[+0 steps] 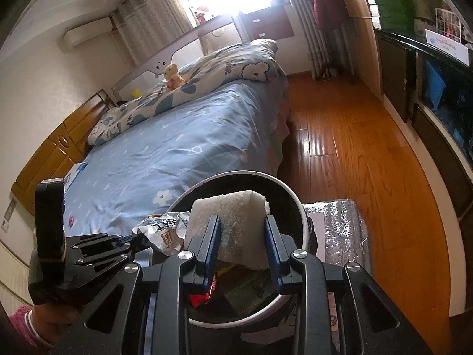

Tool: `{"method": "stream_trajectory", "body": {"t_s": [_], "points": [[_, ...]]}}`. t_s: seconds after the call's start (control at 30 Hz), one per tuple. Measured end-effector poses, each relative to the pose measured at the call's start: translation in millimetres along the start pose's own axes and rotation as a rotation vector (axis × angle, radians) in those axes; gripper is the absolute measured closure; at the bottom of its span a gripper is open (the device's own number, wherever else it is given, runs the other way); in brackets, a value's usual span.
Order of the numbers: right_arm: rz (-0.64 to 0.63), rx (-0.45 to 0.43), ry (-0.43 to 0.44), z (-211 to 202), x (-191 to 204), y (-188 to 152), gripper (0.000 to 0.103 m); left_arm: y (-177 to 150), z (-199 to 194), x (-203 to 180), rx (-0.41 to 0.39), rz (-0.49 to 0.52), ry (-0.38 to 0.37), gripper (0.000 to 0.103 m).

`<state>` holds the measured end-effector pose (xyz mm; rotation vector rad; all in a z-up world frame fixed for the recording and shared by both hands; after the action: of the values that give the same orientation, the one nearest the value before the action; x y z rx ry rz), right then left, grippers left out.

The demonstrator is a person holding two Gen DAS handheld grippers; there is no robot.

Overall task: Collect trash
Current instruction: 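Hold the foil wrapper and white block above the bin opening, then open both tools over the bin to drop the wrapper and white block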

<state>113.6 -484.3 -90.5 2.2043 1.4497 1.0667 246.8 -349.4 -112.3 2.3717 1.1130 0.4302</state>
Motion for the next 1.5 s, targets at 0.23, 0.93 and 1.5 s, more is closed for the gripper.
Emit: {"method": "stream_trajectory", "body": {"t_s": [0.23, 0.93, 1.5], "points": [[-0.004, 0.01, -0.004, 2.8, -0.6, 1.6, 0.073, -0.1, 0.9, -1.1, -0.001, 0.004, 0.002, 0.102], [0.0, 0.028, -0.011, 9.0, -3.6, 0.1, 0.073, 4.9, 9.0, -0.3, 0.017, 0.003, -0.003, 0.101], [0.055, 0.053, -0.013, 17.1, -12.7, -2.8, 0.052, 2.5, 1.5, 5.4, 0.005, -0.011, -0.022, 0.063]]}}
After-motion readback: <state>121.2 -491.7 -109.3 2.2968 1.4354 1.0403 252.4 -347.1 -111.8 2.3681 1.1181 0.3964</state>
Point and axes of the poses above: each gripper's, at about its wrist camera, not at the fingertips, and z roughly the way its jaws point, x to its left, y to its top, the point moved 4 cm from there along z, roughly the way its jaws point, and after that the axes turned 7 degrees about y, right-handed, at the moved point
